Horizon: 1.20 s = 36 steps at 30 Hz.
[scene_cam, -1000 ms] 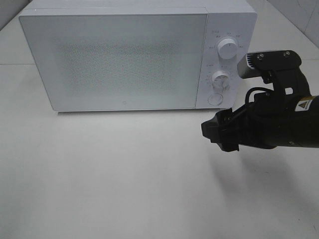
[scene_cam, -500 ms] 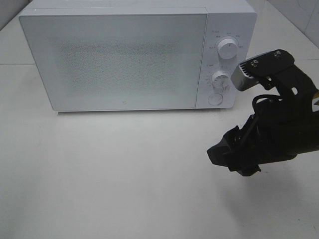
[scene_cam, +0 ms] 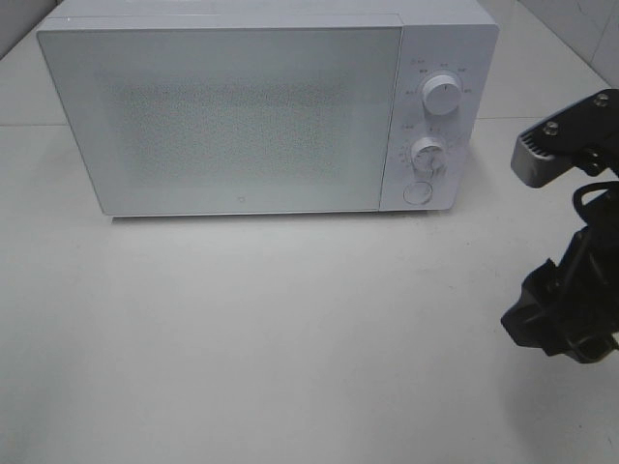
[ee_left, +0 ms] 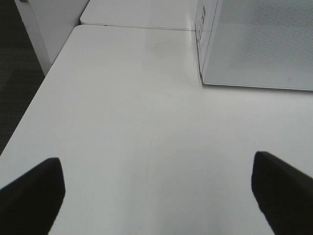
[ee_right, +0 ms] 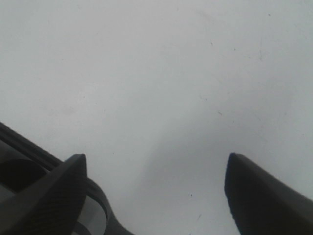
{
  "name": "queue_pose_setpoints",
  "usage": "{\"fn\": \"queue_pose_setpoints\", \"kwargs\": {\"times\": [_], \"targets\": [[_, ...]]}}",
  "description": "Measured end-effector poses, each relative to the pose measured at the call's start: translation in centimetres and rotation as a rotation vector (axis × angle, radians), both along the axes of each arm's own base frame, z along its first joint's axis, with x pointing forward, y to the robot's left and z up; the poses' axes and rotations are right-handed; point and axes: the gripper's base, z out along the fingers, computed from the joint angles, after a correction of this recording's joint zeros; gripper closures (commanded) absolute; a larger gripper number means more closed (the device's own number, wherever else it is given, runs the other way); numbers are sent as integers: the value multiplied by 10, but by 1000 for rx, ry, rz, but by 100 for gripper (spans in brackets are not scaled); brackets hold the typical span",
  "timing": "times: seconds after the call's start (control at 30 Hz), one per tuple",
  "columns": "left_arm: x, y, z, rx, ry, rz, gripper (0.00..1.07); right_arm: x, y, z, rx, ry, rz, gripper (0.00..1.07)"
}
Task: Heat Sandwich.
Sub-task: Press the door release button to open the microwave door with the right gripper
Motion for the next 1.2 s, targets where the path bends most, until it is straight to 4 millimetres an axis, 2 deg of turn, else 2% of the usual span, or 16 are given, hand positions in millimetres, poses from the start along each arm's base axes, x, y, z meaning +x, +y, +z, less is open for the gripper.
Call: {"fn": "queue_pose_setpoints", "kwargs": {"times": [0.27,0.37,0.47,0.53,0.57,0.7,0.87,0.97,1.2], "targets": [[0,0,0,0,0,0,9,-21,-13,18,18,-29,-18,31],[0,0,0,0,0,0,9,-44,-28,34,48,-79,-27,31],[0,0,0,0,0,0,9,-53,-34,39,63,-105,-29,31],[0,0,0,0,0,0,9,-70,-44,48,103,-167,-34,31],[0,0,0,0,0,0,9,-70,-44,48,103,-167,-34,31],[0,0,0,0,0,0,9,-96,-60,60,178,-286,-36,31],[0,0,0,0,0,0,9,-111,-69,61,220,-353,-36,31],[0,0,0,0,0,0,9,-119,-75,50,217,-348,-45,31],[0,0,0,0,0,0,9,-120,-76,35,214,-302,-91,31]]}}
